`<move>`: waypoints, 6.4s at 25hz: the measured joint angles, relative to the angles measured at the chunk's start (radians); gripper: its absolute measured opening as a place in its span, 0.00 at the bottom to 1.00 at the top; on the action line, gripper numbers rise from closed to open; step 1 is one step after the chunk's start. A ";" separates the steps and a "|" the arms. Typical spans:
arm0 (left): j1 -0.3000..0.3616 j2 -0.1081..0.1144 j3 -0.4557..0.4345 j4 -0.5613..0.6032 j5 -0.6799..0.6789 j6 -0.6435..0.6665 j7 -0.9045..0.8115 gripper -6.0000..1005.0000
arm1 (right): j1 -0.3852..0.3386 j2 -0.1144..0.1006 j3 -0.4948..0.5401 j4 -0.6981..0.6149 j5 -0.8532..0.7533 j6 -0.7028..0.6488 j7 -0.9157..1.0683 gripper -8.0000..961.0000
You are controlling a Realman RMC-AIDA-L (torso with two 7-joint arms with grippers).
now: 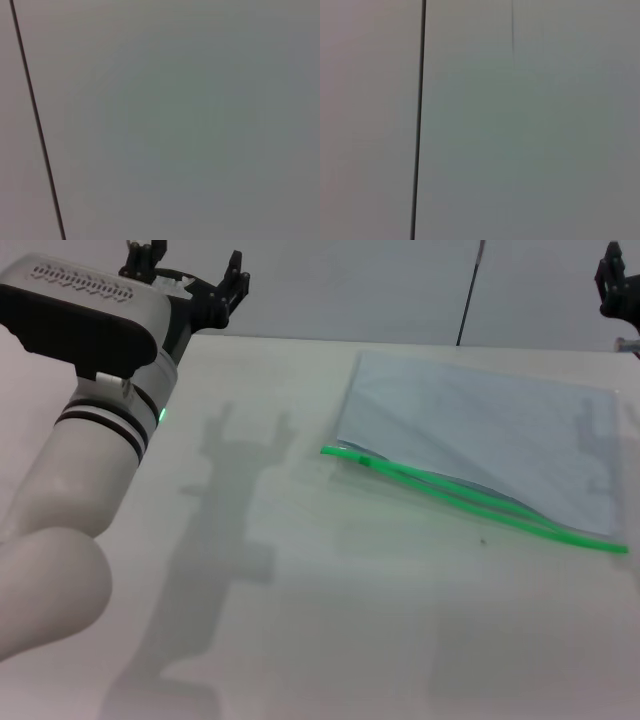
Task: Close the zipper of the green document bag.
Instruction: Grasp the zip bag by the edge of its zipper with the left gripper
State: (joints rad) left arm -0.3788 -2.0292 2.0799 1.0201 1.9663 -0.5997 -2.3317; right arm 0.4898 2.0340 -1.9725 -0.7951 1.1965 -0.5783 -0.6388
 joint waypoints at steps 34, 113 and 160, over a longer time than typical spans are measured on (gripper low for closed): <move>-0.032 0.003 -0.304 0.309 0.479 1.197 0.313 0.86 | 0.041 -0.003 0.002 0.076 0.000 0.014 0.041 0.58; -0.235 -0.001 -0.053 -0.087 0.609 0.844 0.285 0.84 | 0.092 0.000 -0.002 0.117 0.000 0.037 0.076 0.56; -0.363 -0.009 0.026 -0.256 0.534 0.684 0.302 0.71 | 0.118 0.002 -0.009 0.109 0.000 0.054 0.078 0.55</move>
State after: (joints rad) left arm -0.7420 -2.0386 2.1060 0.7645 2.5000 0.0838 -2.0294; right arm 0.6075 2.0356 -1.9819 -0.6864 1.1965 -0.5246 -0.5608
